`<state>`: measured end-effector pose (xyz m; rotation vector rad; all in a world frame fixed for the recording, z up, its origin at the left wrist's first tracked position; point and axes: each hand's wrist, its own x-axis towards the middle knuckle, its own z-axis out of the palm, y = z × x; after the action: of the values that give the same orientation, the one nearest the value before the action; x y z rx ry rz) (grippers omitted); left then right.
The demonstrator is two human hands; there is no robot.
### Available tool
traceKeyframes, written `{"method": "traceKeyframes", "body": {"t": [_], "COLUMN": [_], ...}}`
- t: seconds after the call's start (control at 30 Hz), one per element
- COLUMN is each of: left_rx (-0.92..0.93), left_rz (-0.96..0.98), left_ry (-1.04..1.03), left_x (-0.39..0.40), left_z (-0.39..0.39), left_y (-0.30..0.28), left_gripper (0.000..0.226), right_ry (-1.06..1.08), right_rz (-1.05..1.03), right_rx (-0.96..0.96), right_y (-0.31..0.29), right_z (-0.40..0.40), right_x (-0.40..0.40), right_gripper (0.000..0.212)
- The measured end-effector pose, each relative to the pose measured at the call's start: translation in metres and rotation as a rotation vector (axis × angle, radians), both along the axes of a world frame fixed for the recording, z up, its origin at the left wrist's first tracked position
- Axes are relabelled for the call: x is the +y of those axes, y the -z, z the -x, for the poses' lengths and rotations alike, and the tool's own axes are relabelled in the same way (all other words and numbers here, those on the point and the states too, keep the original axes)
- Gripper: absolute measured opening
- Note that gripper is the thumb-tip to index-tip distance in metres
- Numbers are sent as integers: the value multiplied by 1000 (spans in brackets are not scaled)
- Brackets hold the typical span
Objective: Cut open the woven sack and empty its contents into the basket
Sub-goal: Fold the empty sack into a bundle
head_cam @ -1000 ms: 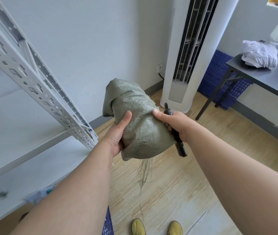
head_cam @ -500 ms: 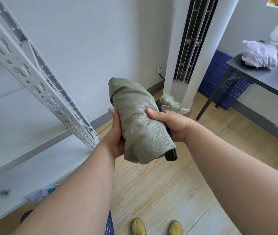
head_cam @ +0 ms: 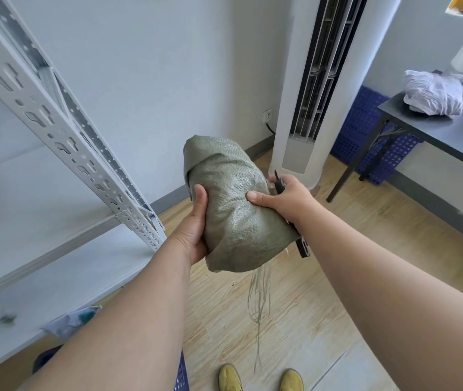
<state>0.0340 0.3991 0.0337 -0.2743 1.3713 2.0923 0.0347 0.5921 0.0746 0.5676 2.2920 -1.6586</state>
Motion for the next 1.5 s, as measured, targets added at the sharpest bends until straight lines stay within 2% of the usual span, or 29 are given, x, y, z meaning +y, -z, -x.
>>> {"method": "traceKeyframes", "body": {"t": [0.03, 0.1, 0.17, 0.2, 0.33, 0.4, 0.5, 0.57, 0.67, 0.8, 0.87, 0.93, 1.07, 1.23, 1.3, 1.37, 1.43, 1.5], "left_rx": [-9, -36, -62, -65, 19, 0, -33, -55, -96, -48, -29, -34, -146, -273, -317, -357, -400, -422], "left_rz": [2, -2, 10, 57, 439, 438, 319, 229, 124, 210, 244, 250, 197, 198, 206, 197, 160, 138], "left_ry": [9, 30, 6, -16, -82, -18, 175, 120, -39, -161, -236, -305, -423, -519, -591, -633, -637, -658], "left_x": [-1, -1, -2, -2, -10, -13, -4, 0, -5, -14, -16, -20, -27, -16, -13, -7, 3, 16], "left_z": [-1, -2, 1, 4, 19, 22, 18, 23, 35, 56, 68, 83, 113, 157, 178, 199, 219, 239], "left_y": [0, -3, -4, -5, 0, -3, -12, -11, -10, -13, -18, -19, -1, 39, 55, 71, 87, 111], "left_gripper": [109, 101, 96, 97, 112, 122, 124, 104, 64, 32, 23, 23, 39, 51, 52, 51, 47, 55], "right_ry": [-25, -65, -67, -63, 204, 338, 360, 312, 237, 227, 265, 306, 261, 119, 18, -62, -47, -8], "right_rz": [99, 400, 601, 630, 500, 560, 647, 683, 668, 610, 574, 567, 494, 700, 671, 592, 510, 456], "right_rx": [-83, -217, -214, -186, -65, -46, -92, -185, -273, -301, -309, -316, -369, -463, -468, -471, -468, -468], "right_y": [1, 0, -2, -2, 8, 12, 14, 12, 3, 2, 5, 12, 32, 63, 76, 90, 110, 135], "right_z": [-1, -5, -7, -6, 10, 19, 29, 37, 51, 71, 81, 93, 120, 172, 200, 229, 257, 282], "right_x": [1, 2, -1, -3, -1, 6, 0, -10, -21, -29, -34, -37, -40, -40, -38, -35, -30, -25], "right_gripper": [87, 75, 60, 55, 42, 40, 43, 51, 46, 61, 53, 46, 52, 59, 53, 37, 25, 20]}}
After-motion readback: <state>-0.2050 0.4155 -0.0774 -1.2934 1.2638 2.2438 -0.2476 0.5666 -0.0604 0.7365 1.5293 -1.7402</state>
